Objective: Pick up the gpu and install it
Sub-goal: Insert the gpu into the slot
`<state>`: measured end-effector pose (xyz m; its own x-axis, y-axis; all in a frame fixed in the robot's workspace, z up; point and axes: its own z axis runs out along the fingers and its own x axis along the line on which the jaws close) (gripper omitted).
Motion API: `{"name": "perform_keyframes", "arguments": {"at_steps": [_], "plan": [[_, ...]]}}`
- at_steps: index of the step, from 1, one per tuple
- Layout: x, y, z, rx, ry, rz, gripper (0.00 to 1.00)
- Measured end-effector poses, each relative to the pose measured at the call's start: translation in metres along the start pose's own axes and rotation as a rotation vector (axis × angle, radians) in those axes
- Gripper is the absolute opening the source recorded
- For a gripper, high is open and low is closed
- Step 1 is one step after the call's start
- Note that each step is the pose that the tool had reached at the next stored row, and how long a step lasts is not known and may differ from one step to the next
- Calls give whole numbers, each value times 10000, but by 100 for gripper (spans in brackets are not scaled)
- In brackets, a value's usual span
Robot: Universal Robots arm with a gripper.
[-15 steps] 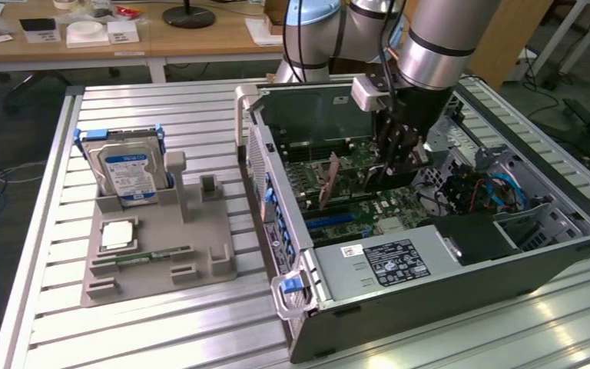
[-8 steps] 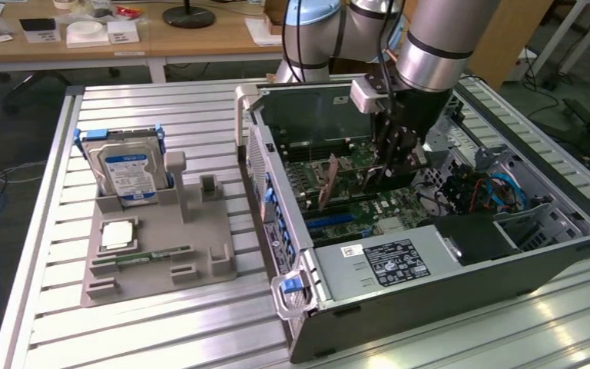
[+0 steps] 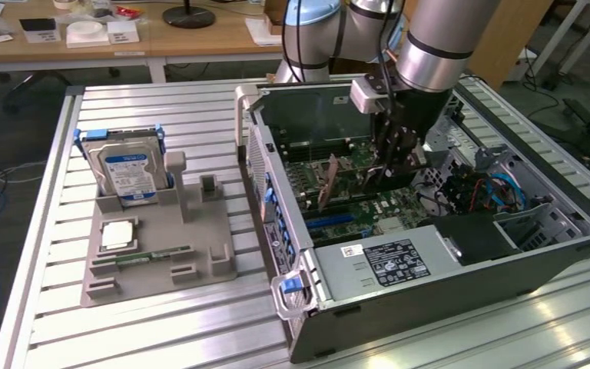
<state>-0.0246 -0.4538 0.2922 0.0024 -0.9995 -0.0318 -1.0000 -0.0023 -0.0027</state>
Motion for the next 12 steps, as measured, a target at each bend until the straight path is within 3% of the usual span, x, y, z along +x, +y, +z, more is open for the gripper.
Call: {"name": "perform_keyframes", "arguments": {"at_steps": [12], "plan": [[0, 54, 11, 0, -1, -2, 26]]}}
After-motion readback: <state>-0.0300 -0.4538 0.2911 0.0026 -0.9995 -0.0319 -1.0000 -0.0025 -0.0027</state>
